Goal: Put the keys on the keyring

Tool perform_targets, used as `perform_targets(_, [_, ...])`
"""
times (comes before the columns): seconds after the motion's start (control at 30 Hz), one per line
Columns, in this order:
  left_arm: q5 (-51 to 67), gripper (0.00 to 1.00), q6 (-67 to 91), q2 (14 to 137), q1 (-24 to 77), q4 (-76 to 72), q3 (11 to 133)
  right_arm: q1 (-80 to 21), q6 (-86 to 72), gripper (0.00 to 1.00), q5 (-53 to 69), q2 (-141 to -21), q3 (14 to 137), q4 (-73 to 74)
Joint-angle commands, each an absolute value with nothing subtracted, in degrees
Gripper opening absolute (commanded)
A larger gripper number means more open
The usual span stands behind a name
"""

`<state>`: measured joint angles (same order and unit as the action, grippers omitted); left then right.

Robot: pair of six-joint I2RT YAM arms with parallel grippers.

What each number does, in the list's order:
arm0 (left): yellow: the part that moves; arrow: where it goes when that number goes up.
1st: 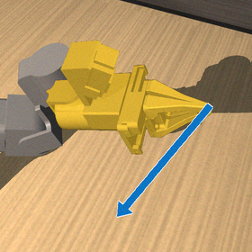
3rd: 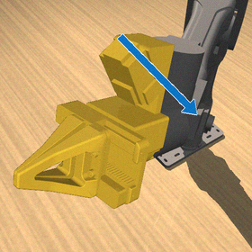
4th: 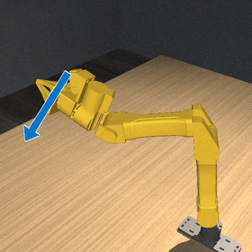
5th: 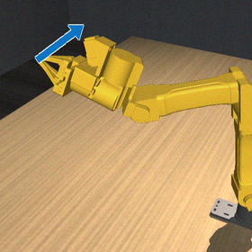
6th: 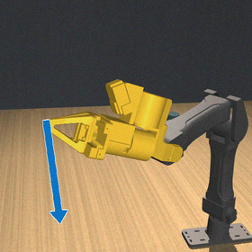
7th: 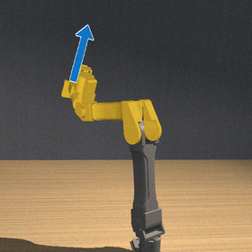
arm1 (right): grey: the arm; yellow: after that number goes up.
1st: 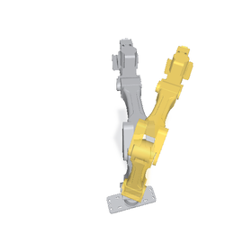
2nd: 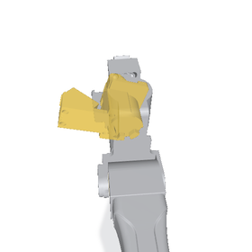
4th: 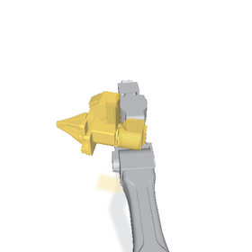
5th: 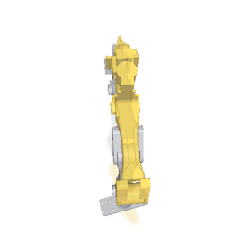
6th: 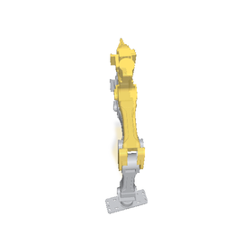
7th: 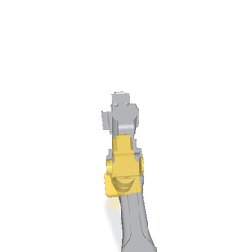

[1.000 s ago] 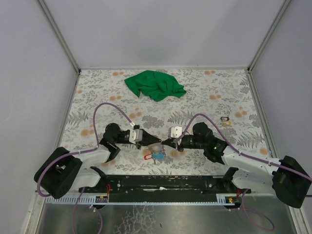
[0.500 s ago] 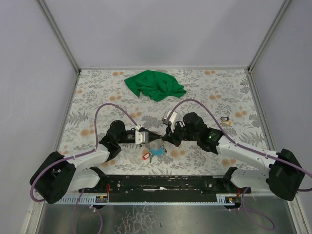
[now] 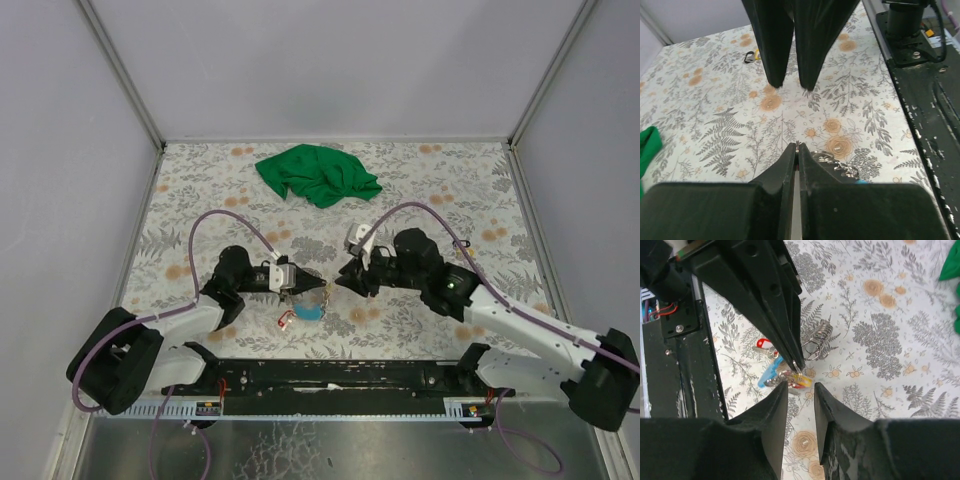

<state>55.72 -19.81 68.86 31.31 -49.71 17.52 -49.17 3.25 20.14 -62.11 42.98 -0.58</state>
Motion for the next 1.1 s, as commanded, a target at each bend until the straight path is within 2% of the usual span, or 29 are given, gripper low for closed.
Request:
perform_targets(0.0, [63.4,0.0,-19.0,68.7,29.6,-51.4,20.2,-46.6,12.2,0.36,27.3,-56.8,39.7,-2.4])
perform_targets(0.17, [68.2,0.0,-23.7,68.4,28.8,-42.4,23.0,-43.1,17.0,0.36,36.1,-56.6,34.0,-10.2])
perform_targets(0.43, [72.2,0.0,-30.5,68.4,28.8,-30.8,27.0,-42.6,25.1,0.36,42.6,-62.4,32.1,-16.2])
perform_targets(0.77, [74.9,0.0,-30.7,69.7,29.1,-30.8,27.8,-42.6,28.5,0.4,48.5,-69.9,35.5,-17.2])
perform_targets(1.07, [74.3,0.0,-30.9,69.5,29.1,-30.8,27.6,-42.6,28.1,0.37,51.6,-67.8,33.8,-21.9])
